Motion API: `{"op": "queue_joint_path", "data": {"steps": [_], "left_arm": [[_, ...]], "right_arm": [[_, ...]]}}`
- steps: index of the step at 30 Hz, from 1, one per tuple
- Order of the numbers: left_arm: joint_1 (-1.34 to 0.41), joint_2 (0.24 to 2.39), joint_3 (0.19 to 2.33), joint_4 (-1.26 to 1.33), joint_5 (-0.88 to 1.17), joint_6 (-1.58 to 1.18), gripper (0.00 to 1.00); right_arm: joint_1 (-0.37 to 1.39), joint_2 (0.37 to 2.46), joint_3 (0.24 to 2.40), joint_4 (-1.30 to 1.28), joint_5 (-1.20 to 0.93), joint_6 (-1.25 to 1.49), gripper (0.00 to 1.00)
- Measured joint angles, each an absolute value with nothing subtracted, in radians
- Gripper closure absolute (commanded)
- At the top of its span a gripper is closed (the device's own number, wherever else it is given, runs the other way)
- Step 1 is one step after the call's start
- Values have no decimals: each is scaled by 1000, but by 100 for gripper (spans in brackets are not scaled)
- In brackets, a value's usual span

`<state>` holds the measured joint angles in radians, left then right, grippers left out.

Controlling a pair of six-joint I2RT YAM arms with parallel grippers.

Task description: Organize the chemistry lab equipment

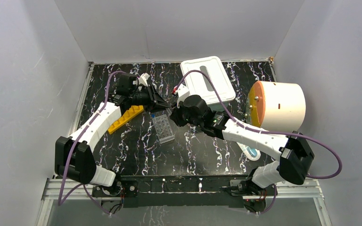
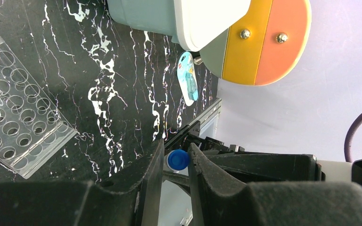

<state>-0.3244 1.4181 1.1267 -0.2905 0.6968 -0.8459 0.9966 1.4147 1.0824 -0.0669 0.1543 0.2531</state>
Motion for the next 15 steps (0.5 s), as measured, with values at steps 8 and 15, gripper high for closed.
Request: {"op": "queue_joint_path", "data": {"steps": [8, 15], "left_arm": [[-315, 1431, 1129, -301, 697, -827, 97], [-314, 1436, 1132, -319, 695, -810, 98]], "right_arm": [[994, 1422, 1082, -51, 138, 231, 74], [994, 1452, 1083, -47, 135, 236, 45]]}}
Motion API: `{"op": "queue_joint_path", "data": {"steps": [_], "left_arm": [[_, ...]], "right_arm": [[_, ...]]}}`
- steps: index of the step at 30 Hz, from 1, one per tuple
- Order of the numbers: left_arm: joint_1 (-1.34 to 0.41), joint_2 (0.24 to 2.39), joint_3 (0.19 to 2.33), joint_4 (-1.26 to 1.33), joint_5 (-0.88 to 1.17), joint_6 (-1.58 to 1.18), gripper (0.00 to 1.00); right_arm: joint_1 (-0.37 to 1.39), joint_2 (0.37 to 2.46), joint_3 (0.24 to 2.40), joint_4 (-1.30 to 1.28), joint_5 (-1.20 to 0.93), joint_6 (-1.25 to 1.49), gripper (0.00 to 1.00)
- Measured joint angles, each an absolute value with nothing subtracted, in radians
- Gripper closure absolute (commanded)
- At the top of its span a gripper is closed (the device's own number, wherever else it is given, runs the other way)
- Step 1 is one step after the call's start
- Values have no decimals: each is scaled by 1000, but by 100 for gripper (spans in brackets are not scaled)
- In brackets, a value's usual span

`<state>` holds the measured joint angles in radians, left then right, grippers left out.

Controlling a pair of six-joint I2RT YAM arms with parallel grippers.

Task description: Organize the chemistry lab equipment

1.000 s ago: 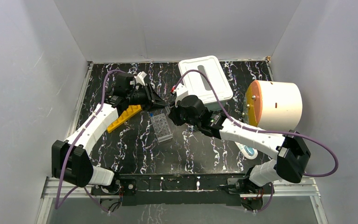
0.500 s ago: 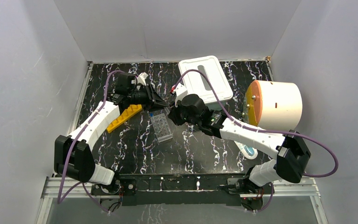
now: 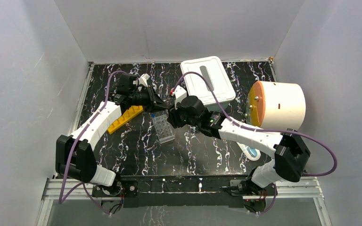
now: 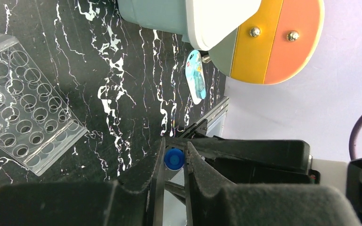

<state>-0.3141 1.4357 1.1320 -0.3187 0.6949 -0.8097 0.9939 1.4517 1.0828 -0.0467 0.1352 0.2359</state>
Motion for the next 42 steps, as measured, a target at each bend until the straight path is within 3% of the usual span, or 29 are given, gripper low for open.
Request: {"op": "queue_joint_path", "data": {"steps": [2, 6, 23, 30, 42], "left_arm": [[-314, 1435, 1137, -319, 690, -800, 98], [-314, 1423, 1142, -323, 643, -758, 97], [-393, 1169, 1007, -336, 100, -441, 96], [-610, 1185, 970, -284, -168, -385, 97], [-708, 1217, 816, -97, -424, -435, 96]], "right_arm": [[994, 1462, 1083, -47, 136, 244, 36], [994, 1464, 1083, -48, 137, 256, 31], [952, 1423, 1081, -60, 231, 309, 30], [912, 1407, 1064, -88, 249, 340, 30], [855, 1403, 1064, -161, 221, 336, 30]]}}
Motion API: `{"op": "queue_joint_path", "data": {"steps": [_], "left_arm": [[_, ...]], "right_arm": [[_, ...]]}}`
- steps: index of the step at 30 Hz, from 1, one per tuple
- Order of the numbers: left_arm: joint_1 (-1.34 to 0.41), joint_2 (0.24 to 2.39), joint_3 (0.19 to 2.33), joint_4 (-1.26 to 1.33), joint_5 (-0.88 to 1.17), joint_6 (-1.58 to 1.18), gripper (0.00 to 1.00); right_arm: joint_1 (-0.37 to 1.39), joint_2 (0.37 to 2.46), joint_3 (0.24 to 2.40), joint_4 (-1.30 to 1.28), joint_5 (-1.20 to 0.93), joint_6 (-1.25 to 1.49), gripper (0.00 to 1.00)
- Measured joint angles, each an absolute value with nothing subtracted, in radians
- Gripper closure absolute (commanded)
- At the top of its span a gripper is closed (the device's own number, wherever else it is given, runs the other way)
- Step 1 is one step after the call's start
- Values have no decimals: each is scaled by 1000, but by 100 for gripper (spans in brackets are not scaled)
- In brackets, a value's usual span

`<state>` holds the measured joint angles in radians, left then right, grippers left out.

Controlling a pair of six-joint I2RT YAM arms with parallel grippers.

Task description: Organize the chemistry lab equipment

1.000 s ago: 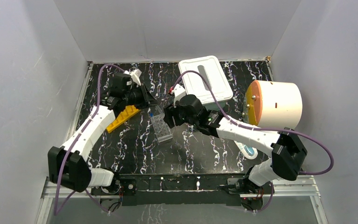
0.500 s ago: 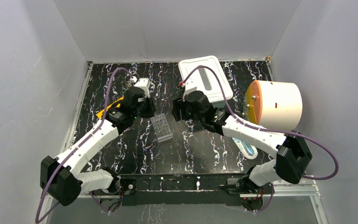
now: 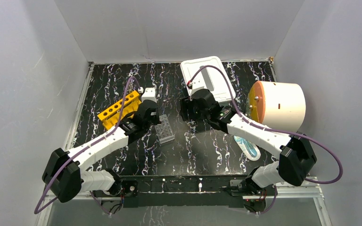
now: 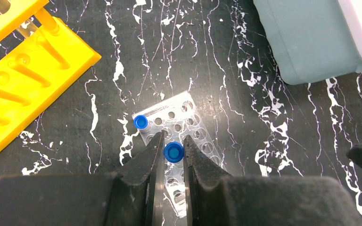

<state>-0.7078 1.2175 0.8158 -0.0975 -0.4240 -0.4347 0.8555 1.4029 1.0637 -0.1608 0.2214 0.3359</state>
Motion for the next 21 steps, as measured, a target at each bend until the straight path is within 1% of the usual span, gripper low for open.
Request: {"op": "queue_joint_path", "data": {"steps": [10, 21], "left_arm": [[-729, 1234, 761, -19, -551, -477, 96], [-729, 1230, 692, 30, -592, -501, 95]], "right_arm": [[798, 1380, 1058, -155, 161, 319, 30], [791, 1380, 1040, -156, 142, 319, 30]]}}
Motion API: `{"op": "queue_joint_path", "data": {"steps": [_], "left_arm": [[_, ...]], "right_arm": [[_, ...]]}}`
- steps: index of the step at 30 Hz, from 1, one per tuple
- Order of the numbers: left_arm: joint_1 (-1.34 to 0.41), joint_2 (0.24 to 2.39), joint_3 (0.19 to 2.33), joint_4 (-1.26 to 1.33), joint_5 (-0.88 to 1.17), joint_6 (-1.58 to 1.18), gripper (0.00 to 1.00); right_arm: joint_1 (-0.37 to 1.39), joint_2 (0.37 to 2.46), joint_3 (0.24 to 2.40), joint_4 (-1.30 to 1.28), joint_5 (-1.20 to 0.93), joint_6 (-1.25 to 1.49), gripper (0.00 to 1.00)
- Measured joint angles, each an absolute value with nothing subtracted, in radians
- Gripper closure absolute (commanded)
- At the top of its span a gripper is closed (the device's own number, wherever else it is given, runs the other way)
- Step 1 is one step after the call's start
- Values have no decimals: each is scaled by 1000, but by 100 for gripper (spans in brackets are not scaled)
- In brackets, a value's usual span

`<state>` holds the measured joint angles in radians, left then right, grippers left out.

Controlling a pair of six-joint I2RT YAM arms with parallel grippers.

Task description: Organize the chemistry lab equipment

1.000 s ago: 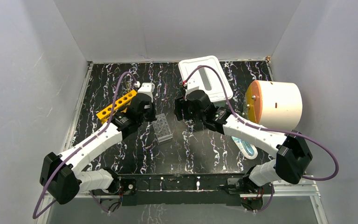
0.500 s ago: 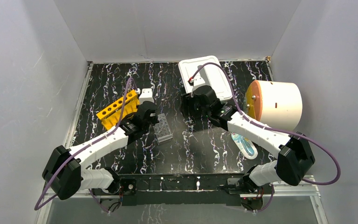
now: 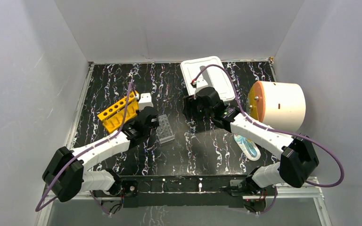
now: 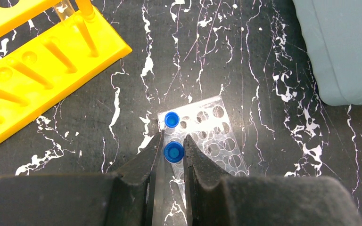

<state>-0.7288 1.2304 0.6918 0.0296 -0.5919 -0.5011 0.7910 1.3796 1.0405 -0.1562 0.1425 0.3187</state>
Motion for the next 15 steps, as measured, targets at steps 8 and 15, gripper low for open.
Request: {"op": "queue_joint_path", "data": {"steps": [8, 15], "left_arm": [[-729, 1228, 664, 77, -603, -502, 95], [-729, 1245, 664, 126, -604, -490, 95]], "right_arm": [[785, 1380, 1037, -157, 135, 319, 30], [785, 1380, 1037, -157, 127, 319, 30]]}}
